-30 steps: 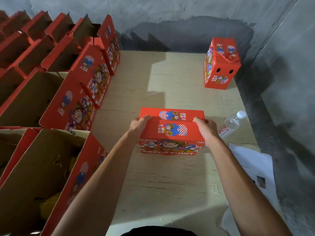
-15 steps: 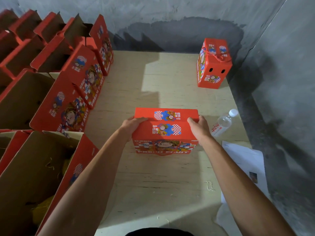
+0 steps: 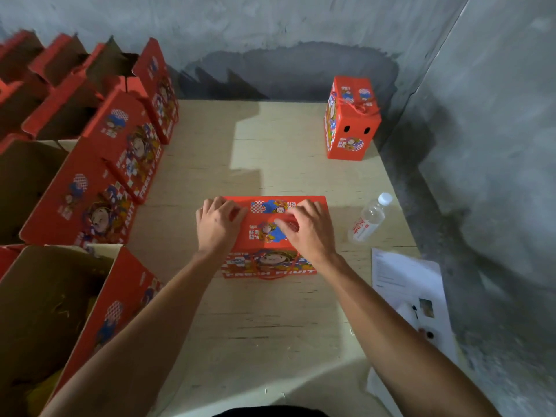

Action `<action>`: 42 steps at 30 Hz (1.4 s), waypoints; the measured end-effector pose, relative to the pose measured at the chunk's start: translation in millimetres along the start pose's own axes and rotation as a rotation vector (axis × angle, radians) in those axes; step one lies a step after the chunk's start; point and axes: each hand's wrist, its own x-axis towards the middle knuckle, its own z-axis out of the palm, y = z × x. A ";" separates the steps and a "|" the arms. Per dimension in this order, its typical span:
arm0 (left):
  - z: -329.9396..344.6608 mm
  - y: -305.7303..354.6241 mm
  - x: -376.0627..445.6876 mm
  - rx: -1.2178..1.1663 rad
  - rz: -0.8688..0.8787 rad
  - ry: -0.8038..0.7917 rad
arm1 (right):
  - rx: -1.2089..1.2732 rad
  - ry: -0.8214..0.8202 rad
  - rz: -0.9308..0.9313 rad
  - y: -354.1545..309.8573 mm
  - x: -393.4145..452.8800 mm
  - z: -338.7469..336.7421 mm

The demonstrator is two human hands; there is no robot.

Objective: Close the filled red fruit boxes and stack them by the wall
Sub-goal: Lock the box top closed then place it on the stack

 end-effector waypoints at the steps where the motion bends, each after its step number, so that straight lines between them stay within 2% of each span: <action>1: -1.5 3.7 3.9 0.007 0.024 -0.053 | -0.015 -0.067 -0.043 -3.0 -0.4 0.1; 4: -11.7 18.3 27.4 0.009 0.042 -0.285 | 0.002 -0.165 -0.035 -12.9 3.4 -3.2; 9: -23.4 39.2 61.1 0.108 0.062 -0.629 | 0.124 -0.083 -0.070 -3.3 -4.4 -6.3; 13: -17.5 46.9 70.9 0.143 0.153 -0.739 | 0.094 -0.019 -0.110 -0.9 -16.5 -3.6; 17: -22.2 48.4 78.0 0.123 0.128 -0.866 | 0.011 -0.113 -0.104 -8.2 -20.3 -12.3; 24: -8.5 69.9 64.4 0.198 0.194 -0.948 | 0.038 0.097 -0.195 -25.3 -47.8 -27.6; 31: -6.4 86.7 57.4 0.442 0.321 -1.112 | -0.006 0.161 -0.277 -58.1 -74.2 -43.5; 38: -1.2 93.7 49.5 0.437 0.538 -1.024 | 0.026 0.233 -0.256 -78.1 -92.0 -50.8; 42: 2.1 90.7 51.2 0.497 0.565 -0.949 | -0.020 0.196 -0.206 -72.5 -84.5 -52.4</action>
